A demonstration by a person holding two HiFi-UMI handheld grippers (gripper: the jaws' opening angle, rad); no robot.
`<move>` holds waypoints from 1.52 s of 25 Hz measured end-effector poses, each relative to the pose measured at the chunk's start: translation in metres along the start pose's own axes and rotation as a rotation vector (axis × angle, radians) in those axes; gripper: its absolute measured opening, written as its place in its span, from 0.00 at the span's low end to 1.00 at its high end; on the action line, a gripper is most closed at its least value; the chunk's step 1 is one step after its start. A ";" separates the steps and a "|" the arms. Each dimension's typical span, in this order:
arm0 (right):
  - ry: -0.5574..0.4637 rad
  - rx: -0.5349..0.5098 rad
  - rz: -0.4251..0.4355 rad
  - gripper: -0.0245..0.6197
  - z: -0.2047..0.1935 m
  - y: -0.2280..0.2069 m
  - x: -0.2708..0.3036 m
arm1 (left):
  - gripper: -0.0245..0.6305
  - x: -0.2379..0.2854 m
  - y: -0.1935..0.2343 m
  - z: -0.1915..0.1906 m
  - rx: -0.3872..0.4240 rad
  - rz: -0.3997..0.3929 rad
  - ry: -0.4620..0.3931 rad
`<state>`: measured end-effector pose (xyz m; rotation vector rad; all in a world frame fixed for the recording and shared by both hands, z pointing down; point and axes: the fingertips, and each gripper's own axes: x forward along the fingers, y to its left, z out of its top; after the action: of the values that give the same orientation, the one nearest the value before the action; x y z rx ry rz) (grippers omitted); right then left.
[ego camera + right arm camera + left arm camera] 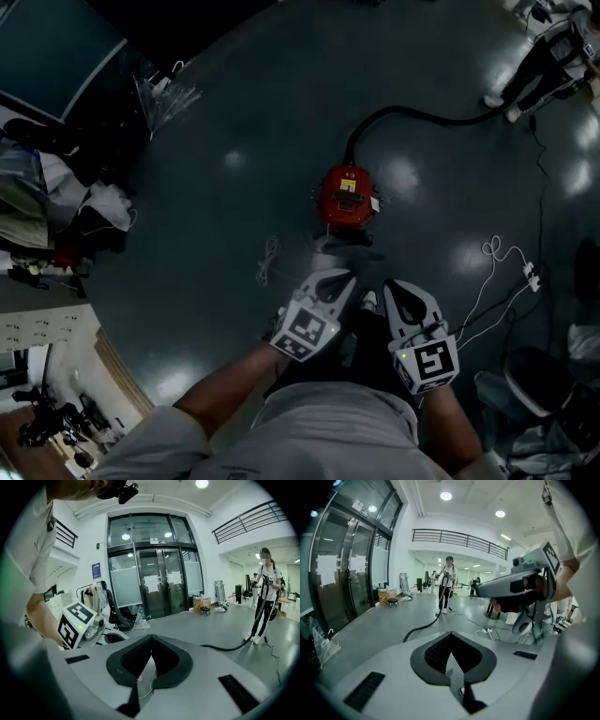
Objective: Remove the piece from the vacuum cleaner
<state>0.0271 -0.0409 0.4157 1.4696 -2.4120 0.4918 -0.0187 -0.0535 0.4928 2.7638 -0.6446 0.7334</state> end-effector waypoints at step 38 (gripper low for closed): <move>0.126 0.189 0.049 0.06 -0.247 -0.152 0.220 | 0.09 0.338 0.087 -0.436 0.429 -0.380 0.523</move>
<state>0.0786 -0.1772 0.7496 1.4078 -2.3604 0.8180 0.0215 -0.1180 1.0466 2.7187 0.1570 1.5547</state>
